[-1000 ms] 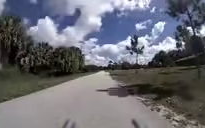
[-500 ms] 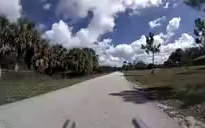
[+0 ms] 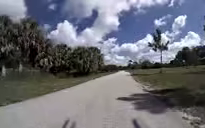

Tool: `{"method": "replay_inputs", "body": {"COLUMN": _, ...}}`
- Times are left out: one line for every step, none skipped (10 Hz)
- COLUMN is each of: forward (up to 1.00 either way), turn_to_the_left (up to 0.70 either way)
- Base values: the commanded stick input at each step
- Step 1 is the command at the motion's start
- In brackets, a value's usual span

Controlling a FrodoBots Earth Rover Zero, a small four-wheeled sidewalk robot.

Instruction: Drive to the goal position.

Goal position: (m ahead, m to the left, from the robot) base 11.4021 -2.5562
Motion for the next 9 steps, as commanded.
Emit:
{"method": "replay_inputs", "body": {"forward": 0.7, "turn_to_the_left": 0.0}}
{"method": "replay_inputs", "body": {"forward": 0.7, "turn_to_the_left": 0.0}}
{"method": "replay_inputs", "body": {"forward": 0.7, "turn_to_the_left": 0.0}}
{"method": "replay_inputs", "body": {"forward": 0.7, "turn_to_the_left": 0.0}}
{"method": "replay_inputs", "body": {"forward": 0.7, "turn_to_the_left": 0.0}}
{"method": "replay_inputs", "body": {"forward": 0.7, "turn_to_the_left": 0.0}}
{"method": "replay_inputs", "body": {"forward": 0.7, "turn_to_the_left": 0.0}}
{"method": "replay_inputs", "body": {"forward": 0.7, "turn_to_the_left": 0.0}}
{"method": "replay_inputs", "body": {"forward": 0.7, "turn_to_the_left": 0.0}}
